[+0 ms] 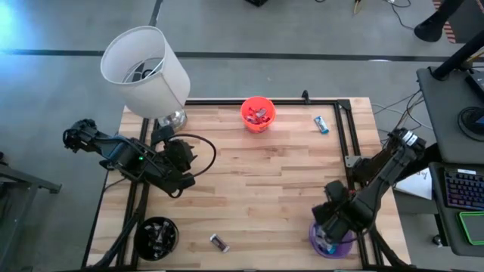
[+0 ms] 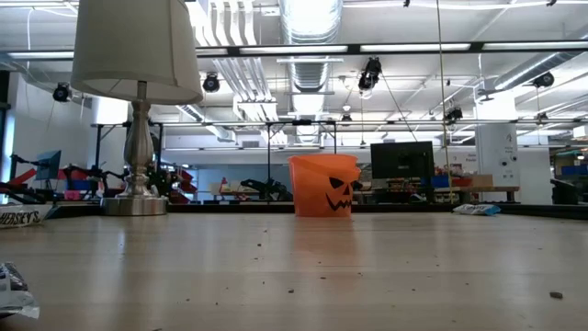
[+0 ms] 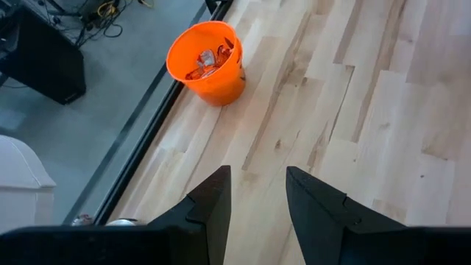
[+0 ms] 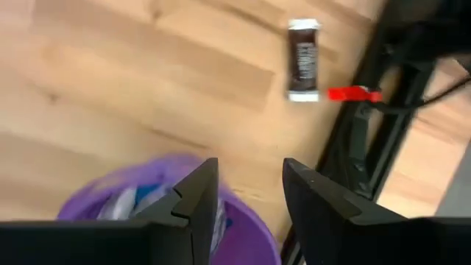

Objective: Organize candy in baskets
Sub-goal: Put the brown chocolate into the black bucket

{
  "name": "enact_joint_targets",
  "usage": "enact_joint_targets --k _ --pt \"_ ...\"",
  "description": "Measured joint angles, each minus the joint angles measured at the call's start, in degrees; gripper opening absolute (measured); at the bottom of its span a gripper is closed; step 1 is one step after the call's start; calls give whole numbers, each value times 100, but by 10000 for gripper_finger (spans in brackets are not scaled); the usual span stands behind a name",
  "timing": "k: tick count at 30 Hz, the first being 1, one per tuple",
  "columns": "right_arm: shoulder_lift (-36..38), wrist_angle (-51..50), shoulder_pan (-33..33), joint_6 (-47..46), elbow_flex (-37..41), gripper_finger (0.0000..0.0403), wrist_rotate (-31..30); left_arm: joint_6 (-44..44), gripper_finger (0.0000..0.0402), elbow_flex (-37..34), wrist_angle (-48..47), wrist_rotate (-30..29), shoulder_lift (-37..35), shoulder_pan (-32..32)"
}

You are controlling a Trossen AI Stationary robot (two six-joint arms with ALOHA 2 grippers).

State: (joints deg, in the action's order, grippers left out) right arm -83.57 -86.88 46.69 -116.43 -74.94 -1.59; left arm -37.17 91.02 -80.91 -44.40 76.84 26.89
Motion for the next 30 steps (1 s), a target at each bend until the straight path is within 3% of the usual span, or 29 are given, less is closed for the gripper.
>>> enact_joint_targets --k 6,14,19,30 --pt "432 -87 -356 -669 278 142 -1 0 113 0 17 0 0 0" --pt "1286 1299 -699 -1097 1655 141 -6 440 113 -2 10 -3 0 0" --pt "1650 1439 -709 -1540 2280 141 -3 557 113 -4 -11 -18 0 -33" --pt "2125 2001 -709 -1480 3359 141 14 492 113 -7 -13 -22 0 -46"
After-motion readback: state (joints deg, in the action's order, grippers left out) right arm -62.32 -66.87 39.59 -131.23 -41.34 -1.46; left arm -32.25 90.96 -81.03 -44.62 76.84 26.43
